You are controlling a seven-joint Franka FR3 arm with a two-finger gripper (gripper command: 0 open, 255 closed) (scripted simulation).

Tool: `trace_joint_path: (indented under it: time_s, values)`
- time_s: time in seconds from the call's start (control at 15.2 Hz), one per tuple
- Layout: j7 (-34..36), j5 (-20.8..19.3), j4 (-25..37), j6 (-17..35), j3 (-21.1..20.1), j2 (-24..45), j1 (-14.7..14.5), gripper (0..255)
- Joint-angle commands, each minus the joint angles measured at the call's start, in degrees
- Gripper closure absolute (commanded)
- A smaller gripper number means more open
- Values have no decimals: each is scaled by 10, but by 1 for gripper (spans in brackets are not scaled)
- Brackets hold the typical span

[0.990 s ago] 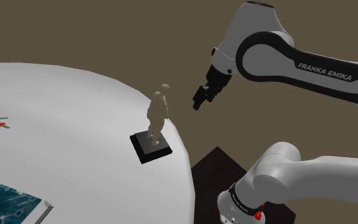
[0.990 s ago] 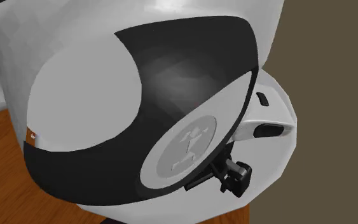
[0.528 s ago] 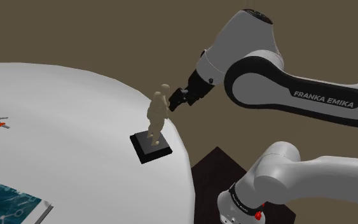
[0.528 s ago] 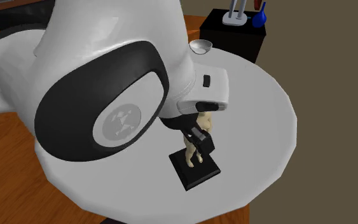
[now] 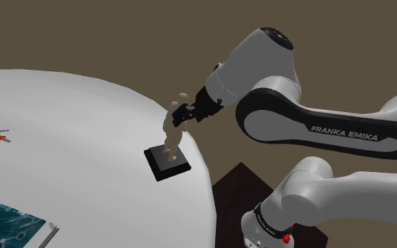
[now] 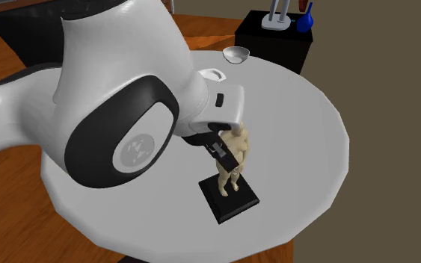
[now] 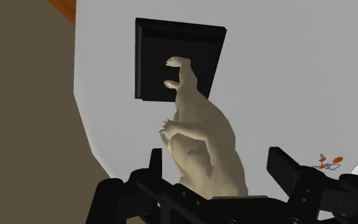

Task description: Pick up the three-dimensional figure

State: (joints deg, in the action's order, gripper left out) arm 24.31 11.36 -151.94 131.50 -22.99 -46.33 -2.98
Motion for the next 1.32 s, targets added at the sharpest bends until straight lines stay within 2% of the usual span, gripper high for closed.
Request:
trace_joint_path:
  time_s: [0.0,0.2,0.26,0.86,1.25]
  values:
    - [2,2,-12,17,-5,5,-1,0]
    - [3,4,-22,31,-8,8,-2,0]
    - [3,4,-22,31,-8,9,-1,255]
    - [3,4,-22,31,-8,8,-2,255]
    - [-1,-3,18,-19,4,-1,2,255]
